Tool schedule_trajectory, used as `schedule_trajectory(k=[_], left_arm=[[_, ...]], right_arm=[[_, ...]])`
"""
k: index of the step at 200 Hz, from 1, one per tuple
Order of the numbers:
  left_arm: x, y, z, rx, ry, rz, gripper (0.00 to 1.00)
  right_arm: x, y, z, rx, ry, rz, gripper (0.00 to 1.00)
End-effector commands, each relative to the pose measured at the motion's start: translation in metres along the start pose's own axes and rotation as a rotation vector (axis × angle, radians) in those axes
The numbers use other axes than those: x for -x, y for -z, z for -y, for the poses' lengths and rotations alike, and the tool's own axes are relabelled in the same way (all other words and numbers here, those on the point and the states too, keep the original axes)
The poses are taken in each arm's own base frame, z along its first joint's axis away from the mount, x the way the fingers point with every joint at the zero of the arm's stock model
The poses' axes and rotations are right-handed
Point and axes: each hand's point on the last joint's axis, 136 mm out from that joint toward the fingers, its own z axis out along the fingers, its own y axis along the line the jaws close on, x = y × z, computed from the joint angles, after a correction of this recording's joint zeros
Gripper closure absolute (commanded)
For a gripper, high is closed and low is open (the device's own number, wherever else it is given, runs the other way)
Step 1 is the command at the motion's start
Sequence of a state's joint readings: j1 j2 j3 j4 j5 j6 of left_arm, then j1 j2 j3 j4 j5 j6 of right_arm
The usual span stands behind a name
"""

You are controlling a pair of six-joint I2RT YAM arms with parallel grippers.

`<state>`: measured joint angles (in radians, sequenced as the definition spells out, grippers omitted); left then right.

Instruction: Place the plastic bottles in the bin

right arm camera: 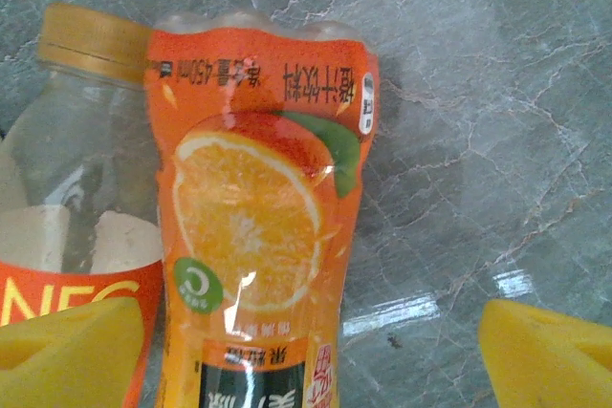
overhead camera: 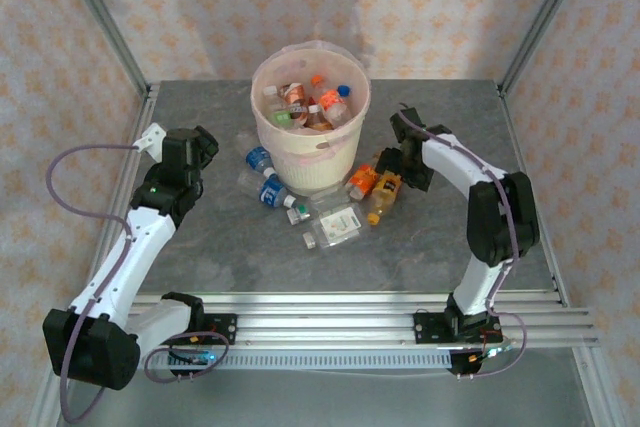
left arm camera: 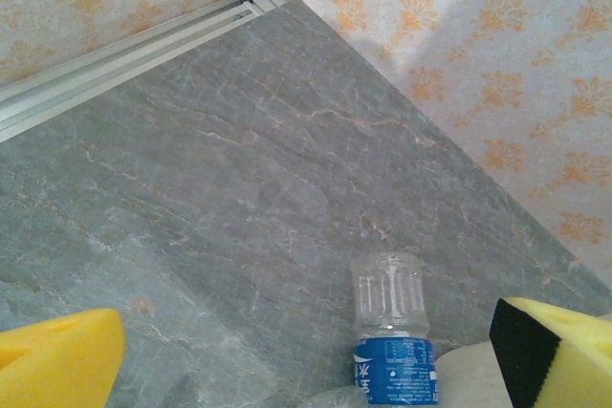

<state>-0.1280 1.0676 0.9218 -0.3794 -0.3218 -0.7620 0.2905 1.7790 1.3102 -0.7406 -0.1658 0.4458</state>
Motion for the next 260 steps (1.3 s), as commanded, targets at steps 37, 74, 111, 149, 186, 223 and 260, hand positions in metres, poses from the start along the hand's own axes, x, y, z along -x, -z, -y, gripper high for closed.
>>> schedule_trajectory(k=[37, 74, 111, 149, 186, 223, 260], left_arm=[[0.011, 0.001, 0.0, 0.019, 0.012, 0.021, 0.0], [0.011, 0.002, 0.0, 0.021, 0.013, 0.02, 0.0], [0.011, 0.002, -0.001, 0.021, 0.014, 0.02, 0.0], [0.011, 0.002, -0.001, 0.021, 0.015, 0.018, 0.0], [0.011, 0.003, -0.002, 0.024, 0.015, 0.021, 0.0], [0.008, 0.001, -0.004, 0.03, 0.012, 0.016, 0.0], [0.01, 0.003, -0.005, 0.031, 0.013, 0.023, 0.0]], right_arm=[[0.001, -0.021, 0.007, -0.009, -0.036, -0.036, 0.14], [0.001, -0.027, 0.013, -0.019, -0.044, -0.048, 0.17], [-0.002, -0.033, 0.018, -0.024, -0.049, -0.062, 0.19], [-0.006, -0.042, 0.019, -0.028, -0.05, -0.087, 0.21], [-0.01, -0.048, 0.02, -0.032, -0.051, -0.101, 0.24], [-0.014, -0.052, 0.024, -0.044, -0.051, -0.111, 0.3], [-0.011, -0.045, 0.026, -0.053, -0.048, -0.094, 0.43]])
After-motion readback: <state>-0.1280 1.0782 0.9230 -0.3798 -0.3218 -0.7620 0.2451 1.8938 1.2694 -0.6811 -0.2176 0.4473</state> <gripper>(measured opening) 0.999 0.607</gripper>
